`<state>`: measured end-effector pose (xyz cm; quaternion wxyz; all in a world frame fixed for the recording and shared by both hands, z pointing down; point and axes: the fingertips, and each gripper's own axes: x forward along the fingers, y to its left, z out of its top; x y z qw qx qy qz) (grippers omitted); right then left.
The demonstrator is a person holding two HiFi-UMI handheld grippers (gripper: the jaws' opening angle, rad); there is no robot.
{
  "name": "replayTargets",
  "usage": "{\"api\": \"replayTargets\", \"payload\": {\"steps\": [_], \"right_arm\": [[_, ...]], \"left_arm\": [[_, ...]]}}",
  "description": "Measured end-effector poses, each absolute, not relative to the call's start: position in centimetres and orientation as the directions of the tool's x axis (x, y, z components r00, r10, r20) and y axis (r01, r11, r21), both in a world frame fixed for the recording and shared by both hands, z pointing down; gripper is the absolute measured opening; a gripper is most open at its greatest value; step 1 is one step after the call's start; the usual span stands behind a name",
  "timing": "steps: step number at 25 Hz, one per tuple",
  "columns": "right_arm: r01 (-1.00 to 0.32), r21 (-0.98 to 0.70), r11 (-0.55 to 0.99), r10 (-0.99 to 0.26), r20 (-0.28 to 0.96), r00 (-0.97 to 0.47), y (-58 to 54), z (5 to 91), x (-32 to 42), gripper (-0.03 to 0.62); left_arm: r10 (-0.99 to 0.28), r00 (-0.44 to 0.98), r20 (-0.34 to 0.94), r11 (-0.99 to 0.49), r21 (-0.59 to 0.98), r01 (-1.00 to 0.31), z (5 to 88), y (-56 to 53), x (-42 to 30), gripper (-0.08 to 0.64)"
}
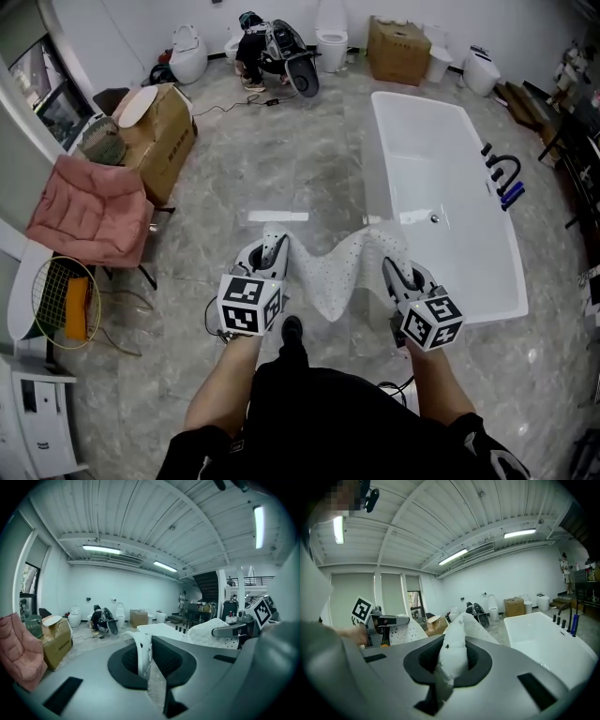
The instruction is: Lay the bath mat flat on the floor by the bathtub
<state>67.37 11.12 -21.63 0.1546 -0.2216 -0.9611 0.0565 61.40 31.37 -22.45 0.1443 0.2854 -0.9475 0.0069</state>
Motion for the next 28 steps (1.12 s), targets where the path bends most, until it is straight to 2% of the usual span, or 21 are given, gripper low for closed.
{"api": "replayTargets", "payload": {"steps": [14,28], "right_arm": [[0.357,-0.201,0.912,0.406,0.331,-0.852,16.1,-20.4,51.6,0.032],[0.373,-0.235,0.898,0.436,0.351,-0.829,20.3,-19.2,41.7,0.033]], "left_arm": [[-0.573,-0.754,0.322,0.812,0.096,-0.576,-21.0,36.2,45.2,0.026],[-0.556,-0.76,0.336,0.826,0.124,-0.55,-20.0,41.2,36.1,0.026]]}}
